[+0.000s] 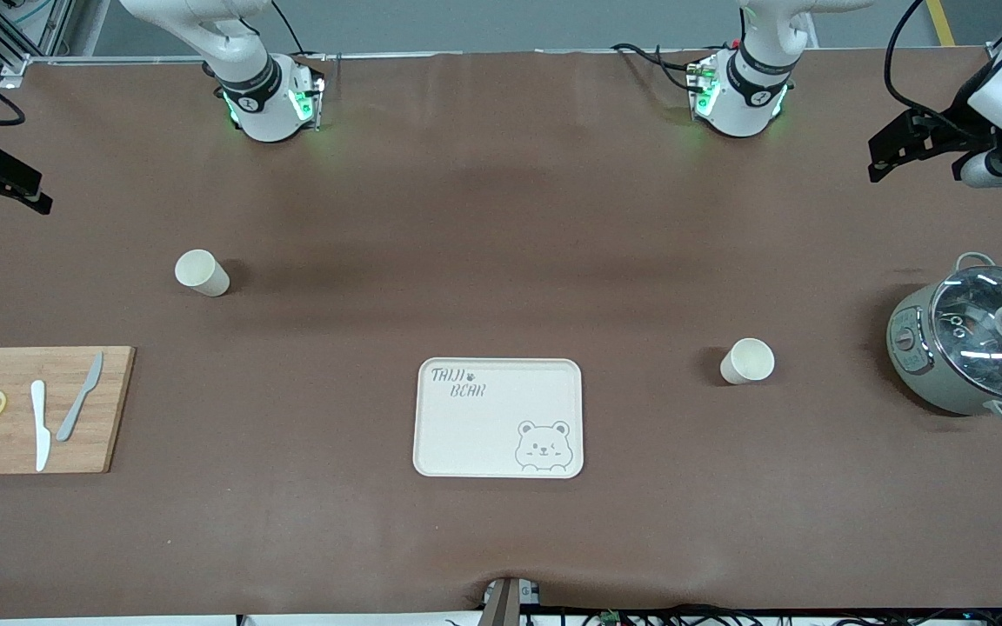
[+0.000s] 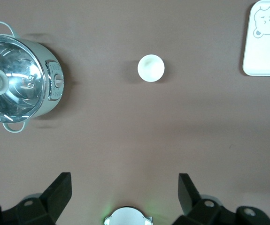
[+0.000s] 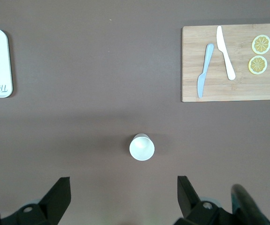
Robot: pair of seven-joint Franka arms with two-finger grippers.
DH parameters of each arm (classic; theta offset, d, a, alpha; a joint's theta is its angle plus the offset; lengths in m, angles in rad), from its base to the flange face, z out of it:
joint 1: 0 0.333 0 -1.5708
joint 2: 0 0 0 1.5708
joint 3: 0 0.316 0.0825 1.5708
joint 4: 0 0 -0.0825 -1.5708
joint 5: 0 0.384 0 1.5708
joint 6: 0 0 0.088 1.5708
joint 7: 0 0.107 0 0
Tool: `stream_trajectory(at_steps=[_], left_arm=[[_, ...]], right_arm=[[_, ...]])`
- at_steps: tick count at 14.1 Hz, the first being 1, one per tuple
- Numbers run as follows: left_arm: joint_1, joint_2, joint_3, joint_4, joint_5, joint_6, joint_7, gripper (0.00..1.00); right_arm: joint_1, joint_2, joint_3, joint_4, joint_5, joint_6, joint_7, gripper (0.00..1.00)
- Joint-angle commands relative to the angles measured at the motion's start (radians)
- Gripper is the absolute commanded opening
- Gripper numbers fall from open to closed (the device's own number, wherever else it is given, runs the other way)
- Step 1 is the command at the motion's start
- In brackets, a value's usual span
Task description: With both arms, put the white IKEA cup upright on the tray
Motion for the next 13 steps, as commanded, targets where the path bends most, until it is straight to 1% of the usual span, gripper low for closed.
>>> stream_trajectory(at_steps=[1,13], left_arm=[[0.008,0.001,-0.002,0.008,0.000,-0.014,0.014,1.00],[0.009,0.015,0.004,0.011,-0.003,-0.009,0.015,1.00]], right_arm=[[0.000,-0.002,-0.001,0.011,-0.002,-0.014,0.012,1.00],[-0.004,0.000,-0.004,0.011,-0.002,-0.014,0.010,1.00]])
